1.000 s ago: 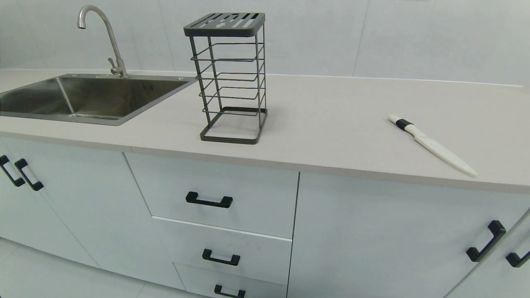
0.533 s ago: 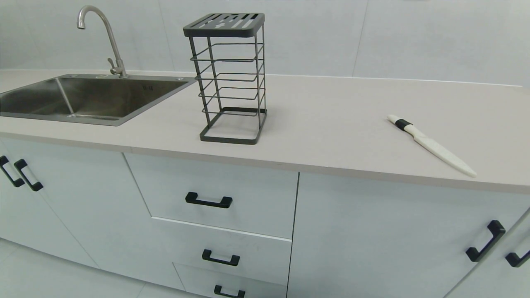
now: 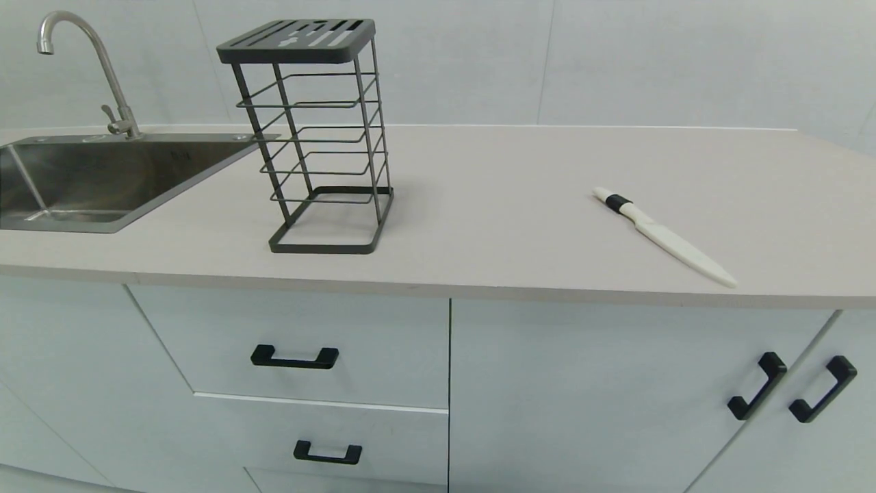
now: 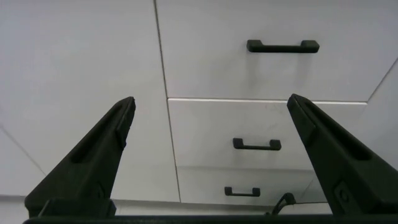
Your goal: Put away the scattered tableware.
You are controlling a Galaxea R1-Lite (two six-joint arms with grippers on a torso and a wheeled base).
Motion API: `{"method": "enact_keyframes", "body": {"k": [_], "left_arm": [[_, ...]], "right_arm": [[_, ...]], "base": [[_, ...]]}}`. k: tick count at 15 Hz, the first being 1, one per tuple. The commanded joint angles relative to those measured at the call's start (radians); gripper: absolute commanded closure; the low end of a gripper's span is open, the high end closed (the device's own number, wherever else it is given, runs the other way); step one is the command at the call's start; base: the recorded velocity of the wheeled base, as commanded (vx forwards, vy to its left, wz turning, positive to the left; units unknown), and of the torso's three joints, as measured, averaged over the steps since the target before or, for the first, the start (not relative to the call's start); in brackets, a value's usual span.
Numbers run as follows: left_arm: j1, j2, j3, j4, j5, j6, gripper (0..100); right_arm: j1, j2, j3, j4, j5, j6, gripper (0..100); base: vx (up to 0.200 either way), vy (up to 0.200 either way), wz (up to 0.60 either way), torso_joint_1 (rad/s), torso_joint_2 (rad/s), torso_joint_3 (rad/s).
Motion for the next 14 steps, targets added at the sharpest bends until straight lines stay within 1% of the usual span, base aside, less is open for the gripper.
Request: {"method": "enact_keyframes", "body": {"k": [1,5,7,13,14], "left_arm": [[0.0,0.001,0.0,-0.001,0.001,0.0,0],[0.0,0.001,0.0,-0.001,0.001,0.0,0],[0.0,0.001,0.0,-0.001,0.001,0.0,0],[0.0,0.001,0.0,-0.001,0.001,0.0,0],[0.0,0.001,0.0,-0.001,0.001,0.0,0]], "right_arm": [[0.0,0.002,0.0,0.0,0.001,0.0,0],[0.0,0.002,0.0,0.0,0.001,0.0,0],[0.0,0.002,0.0,0.0,-0.001,0.0,0],[-0.002,0.002,0.0,0.0,-0.001,0.0,0],[-0.002,0.002,0.0,0.0,-0.001,0.0,0]], "base": [[0.0,0.0,0.0,0.0,0.0,0.0],[0.0,0.0,0.0,0.0,0.0,0.0],[0.0,0.0,0.0,0.122,-0.15,-0.049],[0.0,0.0,0.0,0.239,-0.45,-0.207],[0.0,0.0,0.0,0.105,-0.47,-0.232]]}}
